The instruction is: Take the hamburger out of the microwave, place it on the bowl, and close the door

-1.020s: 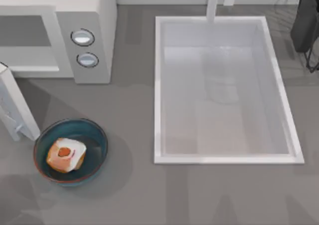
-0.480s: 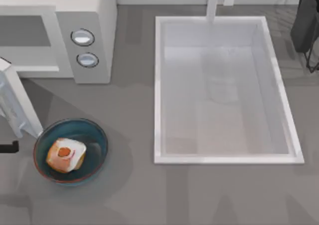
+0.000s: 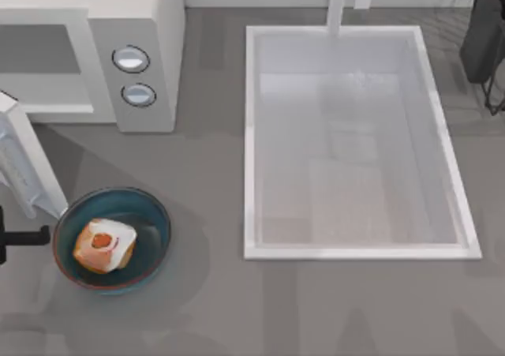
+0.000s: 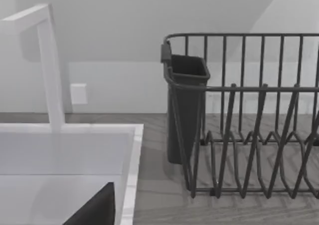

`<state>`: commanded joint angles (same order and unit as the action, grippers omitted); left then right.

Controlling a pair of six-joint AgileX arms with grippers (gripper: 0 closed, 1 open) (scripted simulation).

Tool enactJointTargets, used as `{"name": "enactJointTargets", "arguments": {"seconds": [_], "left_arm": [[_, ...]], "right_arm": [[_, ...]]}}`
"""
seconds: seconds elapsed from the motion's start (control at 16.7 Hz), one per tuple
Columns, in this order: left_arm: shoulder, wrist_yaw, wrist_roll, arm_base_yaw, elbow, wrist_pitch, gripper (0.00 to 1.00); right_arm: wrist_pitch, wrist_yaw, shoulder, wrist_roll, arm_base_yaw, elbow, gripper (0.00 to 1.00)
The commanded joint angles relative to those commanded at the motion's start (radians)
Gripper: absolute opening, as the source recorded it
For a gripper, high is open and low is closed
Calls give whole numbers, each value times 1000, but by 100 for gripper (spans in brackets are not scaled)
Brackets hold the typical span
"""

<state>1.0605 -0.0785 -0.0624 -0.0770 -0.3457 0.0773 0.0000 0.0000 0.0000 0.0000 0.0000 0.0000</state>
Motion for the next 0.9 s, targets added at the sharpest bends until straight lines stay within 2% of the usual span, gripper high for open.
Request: {"name": "enactJointTargets", "arguments": {"seconds": [0.24, 0.66, 0.9], "left_arm": [[74, 4, 3, 6, -53, -35, 0], [450, 20, 18, 34, -258, -177, 0], [507, 24, 22, 40, -301, -208, 0]], "right_arm": [[0, 0, 0, 0, 0, 0, 100], [0, 0, 0, 0, 0, 0, 100], [0, 0, 0, 0, 0, 0, 100]]}}
